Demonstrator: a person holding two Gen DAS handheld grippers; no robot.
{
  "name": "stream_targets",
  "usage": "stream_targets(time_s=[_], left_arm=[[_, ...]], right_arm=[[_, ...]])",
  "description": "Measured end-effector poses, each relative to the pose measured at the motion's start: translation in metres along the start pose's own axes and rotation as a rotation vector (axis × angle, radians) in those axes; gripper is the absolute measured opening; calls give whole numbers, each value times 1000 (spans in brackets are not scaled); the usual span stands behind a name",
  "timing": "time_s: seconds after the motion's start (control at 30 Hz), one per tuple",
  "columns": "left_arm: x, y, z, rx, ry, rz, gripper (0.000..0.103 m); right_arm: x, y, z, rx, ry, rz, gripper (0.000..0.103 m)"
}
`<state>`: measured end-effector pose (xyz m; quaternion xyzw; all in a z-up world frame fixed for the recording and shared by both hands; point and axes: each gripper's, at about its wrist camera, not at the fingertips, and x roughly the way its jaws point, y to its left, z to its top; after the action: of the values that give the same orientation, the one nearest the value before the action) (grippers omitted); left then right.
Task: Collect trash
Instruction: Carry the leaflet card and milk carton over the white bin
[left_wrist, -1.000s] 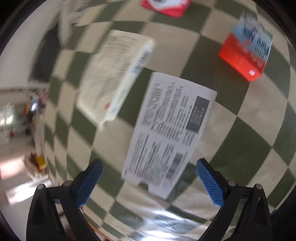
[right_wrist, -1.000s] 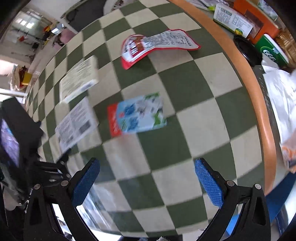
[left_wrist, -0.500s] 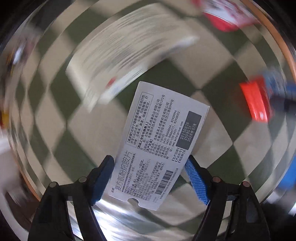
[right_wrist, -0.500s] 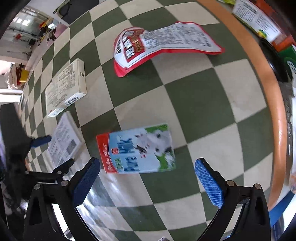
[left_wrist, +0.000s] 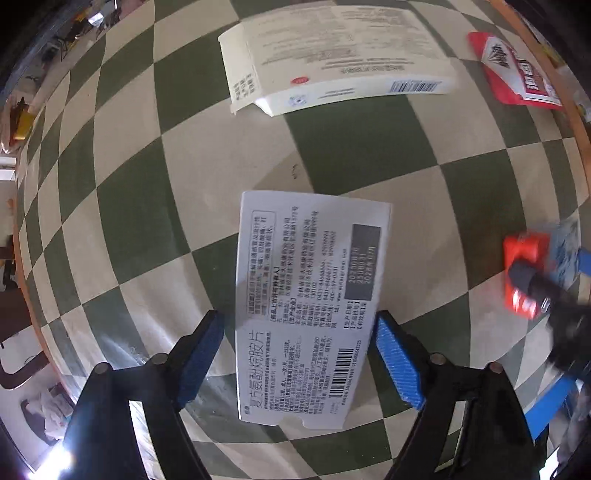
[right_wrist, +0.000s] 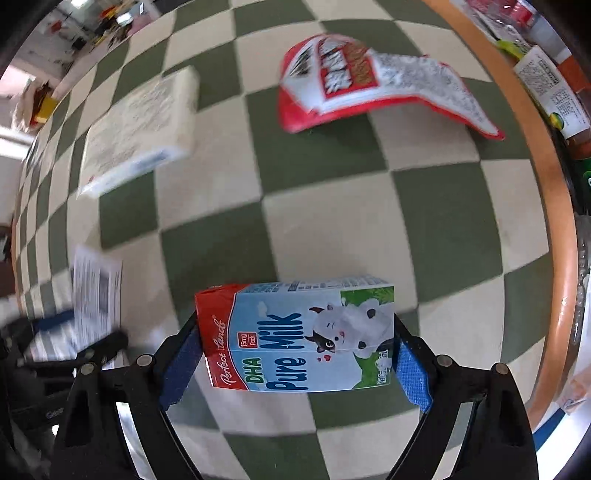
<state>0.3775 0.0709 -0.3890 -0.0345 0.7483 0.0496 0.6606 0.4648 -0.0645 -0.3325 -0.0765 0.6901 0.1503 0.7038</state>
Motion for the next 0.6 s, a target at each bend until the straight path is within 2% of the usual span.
stream_targets(time_s=[0.03,0.13,0.2,0.37,0.47,0.6], left_arm=[[0,0,-2,-19,-1,-34,70],[-3,4,-6,-48,-37,4,70],[-3,7,-18,-70,-52,20,70],[-19,7,-40,-105,-118,58,70],[-35,15,-63,-124,-164,65,70],[-57,21,-113,-146,-230,64,70]], right_arm=[[1,2,-5,-18,13,-5,93],[7,1,-16,0,45,13,93],[6,3,-21,-11,17,-24,93],[1,7,-32,-19,-45,-39,92],[-9,12,-41,-18,-83,-32,92],[-30,16,-57,-12,-132,-12,92]])
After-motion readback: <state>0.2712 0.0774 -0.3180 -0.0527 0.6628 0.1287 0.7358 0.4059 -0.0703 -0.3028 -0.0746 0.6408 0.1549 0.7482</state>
